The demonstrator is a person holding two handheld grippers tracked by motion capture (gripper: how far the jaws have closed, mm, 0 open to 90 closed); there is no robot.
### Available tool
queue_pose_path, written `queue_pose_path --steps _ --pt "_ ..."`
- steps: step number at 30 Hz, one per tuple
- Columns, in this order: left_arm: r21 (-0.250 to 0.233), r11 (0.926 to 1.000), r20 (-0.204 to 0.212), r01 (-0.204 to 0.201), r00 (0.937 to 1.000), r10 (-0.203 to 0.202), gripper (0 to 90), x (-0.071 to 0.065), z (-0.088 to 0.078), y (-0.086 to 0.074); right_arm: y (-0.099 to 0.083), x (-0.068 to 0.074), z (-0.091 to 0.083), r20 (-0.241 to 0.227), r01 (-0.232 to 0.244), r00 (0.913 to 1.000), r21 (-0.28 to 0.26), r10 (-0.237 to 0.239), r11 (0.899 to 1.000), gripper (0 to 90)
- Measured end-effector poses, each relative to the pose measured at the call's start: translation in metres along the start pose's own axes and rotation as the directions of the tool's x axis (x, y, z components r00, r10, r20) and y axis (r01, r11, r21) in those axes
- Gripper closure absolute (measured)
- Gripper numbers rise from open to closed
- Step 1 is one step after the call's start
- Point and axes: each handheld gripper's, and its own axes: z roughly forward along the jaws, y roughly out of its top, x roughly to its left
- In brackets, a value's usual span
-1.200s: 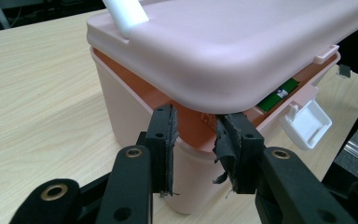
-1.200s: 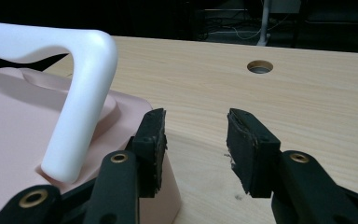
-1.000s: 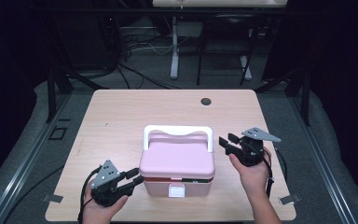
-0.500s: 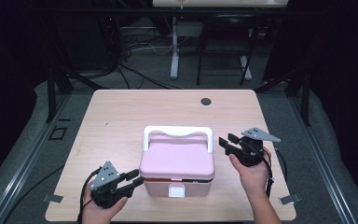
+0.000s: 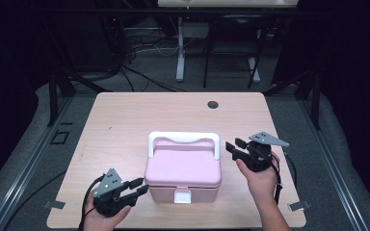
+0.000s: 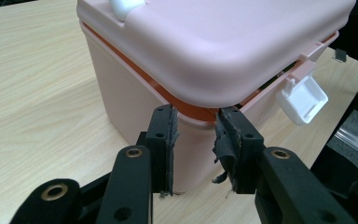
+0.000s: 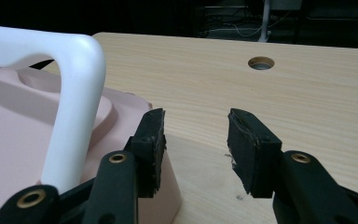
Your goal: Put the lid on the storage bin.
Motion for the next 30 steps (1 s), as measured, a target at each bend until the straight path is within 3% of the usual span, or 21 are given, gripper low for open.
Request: queue_pose_path --steps 9,18,30 --pt "0.012 0.9999 -0.003 0.001 1.0 -0.001 66.7 0.0 -0.001 -0.004 0.0 0.0 0.0 0.001 -0.001 1.0 -0.002 0.001 1.0 56.0" --pt "-0.013 0.9996 -0.018 0.023 0.9996 -0.023 66.4 0.004 -0.006 -0.008 0.0 -0.001 0.0 0.002 -0.001 1.0 0.004 0.001 1.0 55.6" --pt "-0.03 0.9975 -0.052 0.064 0.9965 -0.065 57.4 0.014 -0.005 -0.011 -0.001 -0.001 0.001 0.003 -0.002 1.0 0.008 0.002 1.0 55.1"
